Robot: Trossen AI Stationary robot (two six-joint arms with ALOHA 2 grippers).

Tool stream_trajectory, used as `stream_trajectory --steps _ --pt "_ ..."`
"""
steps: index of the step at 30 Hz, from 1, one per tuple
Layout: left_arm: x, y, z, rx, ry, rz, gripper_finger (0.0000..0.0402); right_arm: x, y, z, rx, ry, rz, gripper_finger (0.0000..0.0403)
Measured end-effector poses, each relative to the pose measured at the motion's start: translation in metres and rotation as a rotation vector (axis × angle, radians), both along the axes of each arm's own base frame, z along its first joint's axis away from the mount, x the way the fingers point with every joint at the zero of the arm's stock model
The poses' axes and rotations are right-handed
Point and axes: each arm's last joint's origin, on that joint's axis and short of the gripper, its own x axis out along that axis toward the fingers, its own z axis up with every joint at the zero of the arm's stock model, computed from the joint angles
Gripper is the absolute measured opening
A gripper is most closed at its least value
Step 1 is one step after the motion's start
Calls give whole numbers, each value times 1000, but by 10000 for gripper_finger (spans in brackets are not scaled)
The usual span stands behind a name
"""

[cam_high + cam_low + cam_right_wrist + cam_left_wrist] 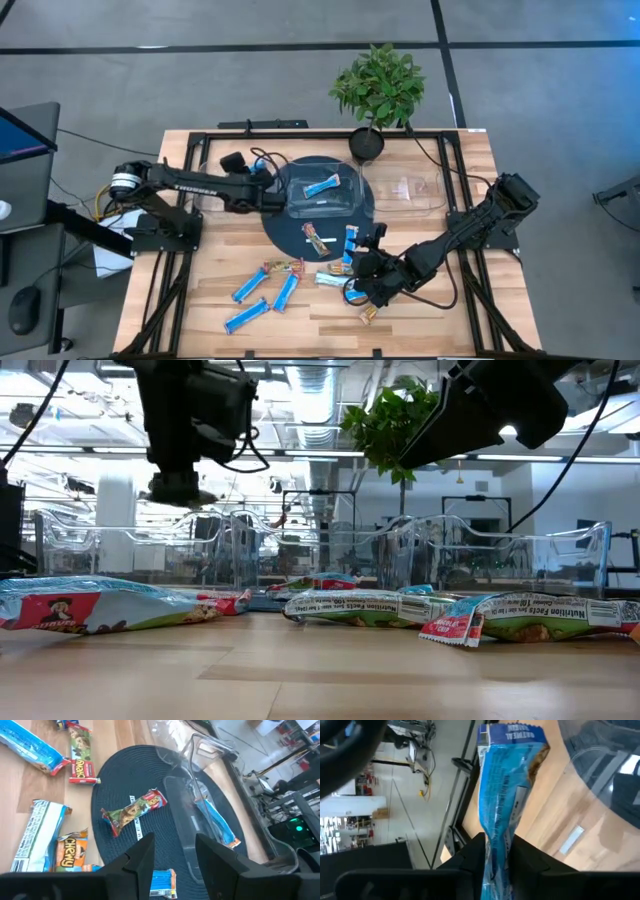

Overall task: Pick and place Granola Bars by type
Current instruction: Put the top left blue snack bar into the left transparent bin

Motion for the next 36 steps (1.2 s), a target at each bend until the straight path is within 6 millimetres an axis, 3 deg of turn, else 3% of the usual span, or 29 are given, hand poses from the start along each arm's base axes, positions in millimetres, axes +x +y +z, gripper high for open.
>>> stream_trajectory --steps 8,22,26,36 --pt "-9 18 -10 -32 27 89 133 0 0 0 0 0 0 138" --pt "-9 18 -12 -111 47 74 199 0 0 0 16 1 1 138" --pt "-8 18 -13 -204 78 46 207 0 0 0 21 -2 -3 138" --pt "-12 32 -13 -237 142 41 208 0 0 0 22 -2 -3 138"
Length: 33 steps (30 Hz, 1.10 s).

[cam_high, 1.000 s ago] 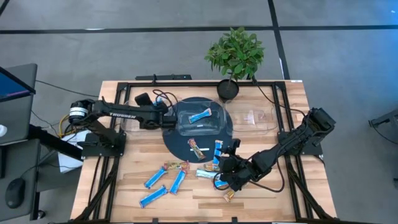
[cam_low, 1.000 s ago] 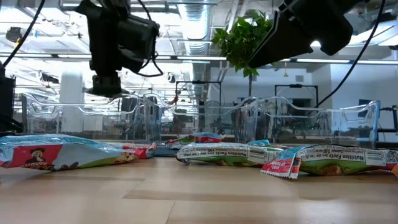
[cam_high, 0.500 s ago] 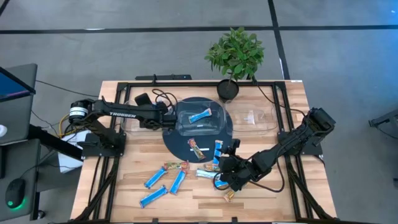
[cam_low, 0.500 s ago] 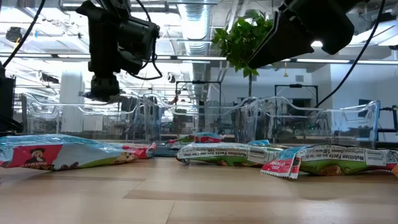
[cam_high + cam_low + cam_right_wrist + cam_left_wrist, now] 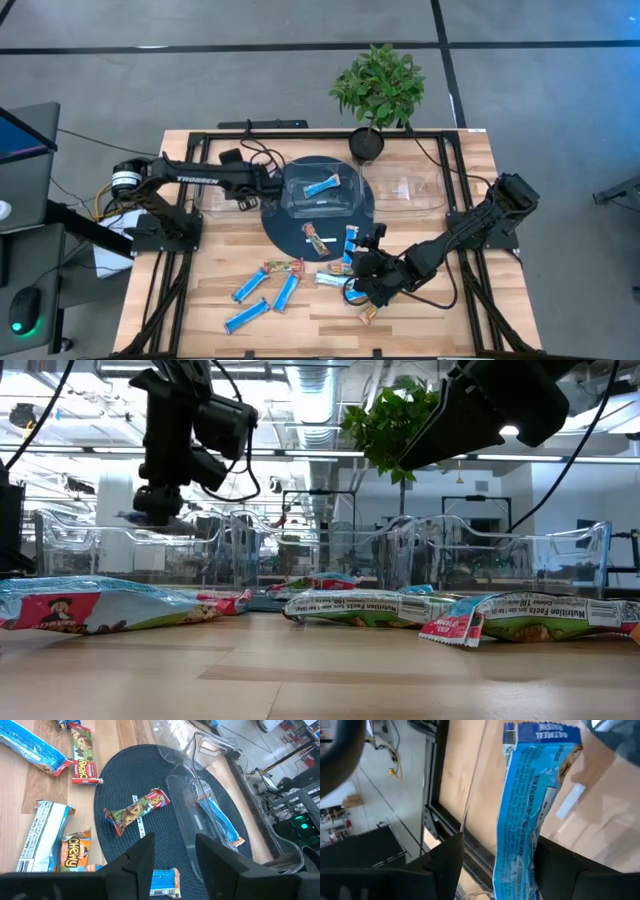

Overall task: Pick and place Granola Bars by type
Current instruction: Put the top left blue snack bar into the left transparent bin

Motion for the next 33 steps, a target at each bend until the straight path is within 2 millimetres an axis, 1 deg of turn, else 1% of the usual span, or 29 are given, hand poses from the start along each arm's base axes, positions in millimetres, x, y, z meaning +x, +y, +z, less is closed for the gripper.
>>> stream_trajectory --steps 5,8,13,15,22,27,30,33 --pt "0 10 -1 -39 19 -23 208 0 0 0 1 0 0 138" --pt "2 16 -3 -89 -14 -28 208 0 0 0 2 1 1 138" --pt "8 28 -4 -97 -88 -54 208 0 0 0 3 1 1 138" --pt "9 29 -4 -105 -104 -50 208 0 0 0 3 1 1 138" --pt "5 27 -4 -134 -63 -51 208 0 0 0 7 -2 -2 138" --pt "8 17 4 -130 -69 -71 208 0 -1 -1 50 -19 -26 138" --pt "12 1 17 -113 -99 -160 208 0 -5 -6 111 14 -27 138" --pt "10 -22 39 -50 -134 -259 208 4 -13 -9 158 29 -36 138"
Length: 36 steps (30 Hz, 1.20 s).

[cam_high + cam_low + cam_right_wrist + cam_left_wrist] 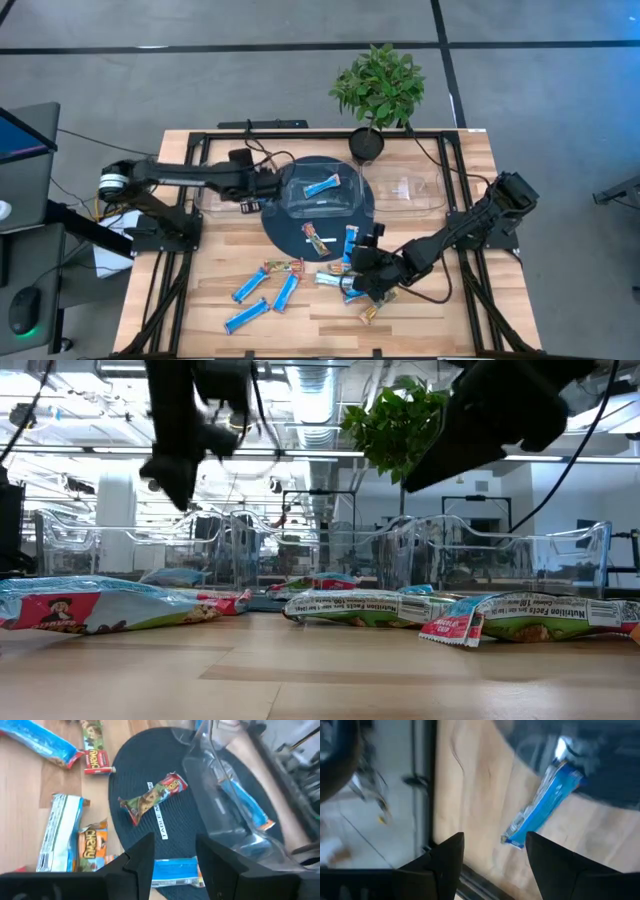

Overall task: Pick and place Granola Bars by type
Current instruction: Put the top left blue snack bar into the left transparent bin, then put the orange snack bar into the middle transparent bin

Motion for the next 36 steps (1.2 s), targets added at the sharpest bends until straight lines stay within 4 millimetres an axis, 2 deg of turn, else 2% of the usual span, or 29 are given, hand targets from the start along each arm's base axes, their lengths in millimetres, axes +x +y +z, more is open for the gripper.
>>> stream_trajectory --steps 3,6,8,11,14,20,23,27,30,36 --pt "-7 -25 24 24 -108 -91 208 2 -8 -5 44 22 -2 138" --pt "-18 -50 44 -38 -261 -174 208 3 -14 -11 84 38 6 138" --pt "-27 -66 52 -87 -357 -214 208 2 -17 -15 91 51 5 138" --pt "-41 -87 54 -95 -473 -246 208 0 -20 -20 114 78 7 138" --pt "-51 -106 45 -29 -582 -295 208 -1 -20 -22 119 80 3 138" --pt "-58 -138 2 -9 -689 -468 208 -5 -11 -24 202 136 81 138" --pt "-61 -149 -19 -8 -736 -553 208 -8 -5 -25 263 160 114 138" --pt "-65 -154 -42 11 -781 -637 208 -9 1 -24 301 138 124 138" --pt "-65 -154 -46 58 -754 -707 208 -5 4 -22 351 116 149 138" --pt "-65 -152 -45 99 -751 -715 208 -3 3 -21 359 96 146 138"
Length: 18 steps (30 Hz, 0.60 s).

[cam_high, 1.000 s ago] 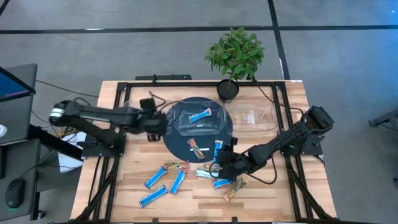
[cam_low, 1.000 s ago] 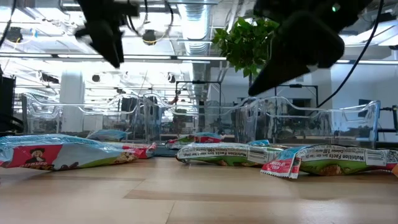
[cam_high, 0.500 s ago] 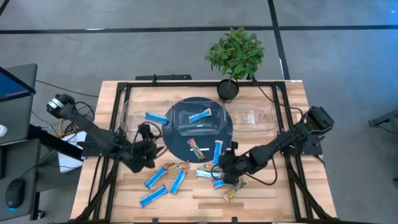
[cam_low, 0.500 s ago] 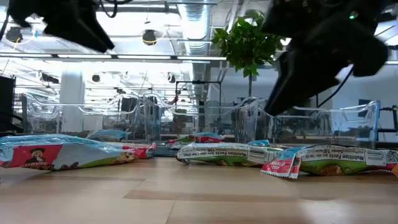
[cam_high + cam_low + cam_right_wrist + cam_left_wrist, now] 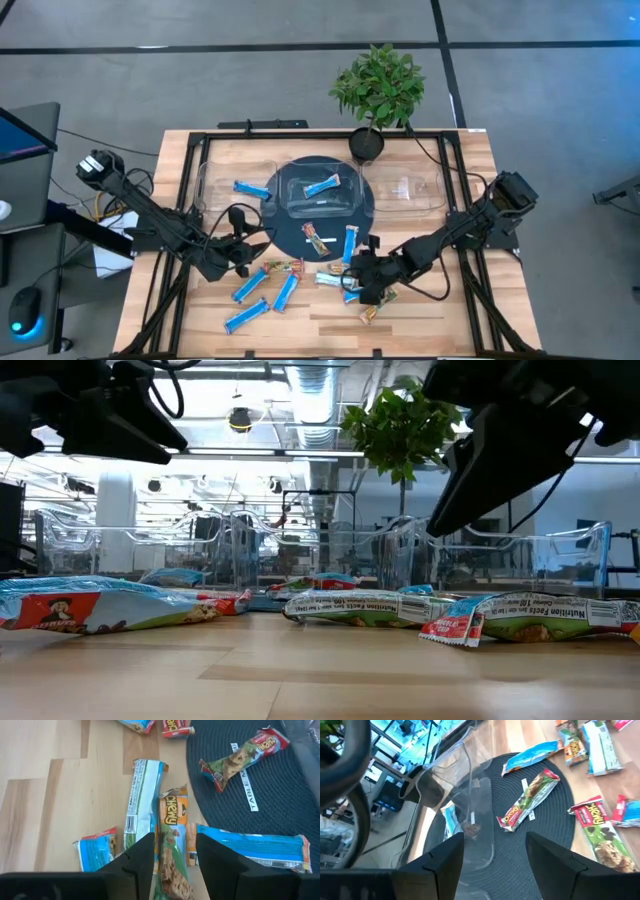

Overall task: Pick and place Granola Bars by type
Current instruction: Put the orange snack bar into the middle transparent bin

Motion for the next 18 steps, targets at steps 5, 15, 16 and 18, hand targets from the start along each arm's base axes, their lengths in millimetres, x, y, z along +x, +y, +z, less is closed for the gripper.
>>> stream_trajectory --steps 5,15,16,18 --pt "0 0 0 -1 6 -10 208 7 -1 -19 30 53 6 138" --pt "0 0 0 -6 1 -10 208 13 -9 -42 52 149 5 138" --pt "0 0 0 -7 1 -10 208 13 -10 -42 51 151 2 138" --pt "0 0 0 -7 2 -11 208 13 -11 -42 48 158 -1 138"
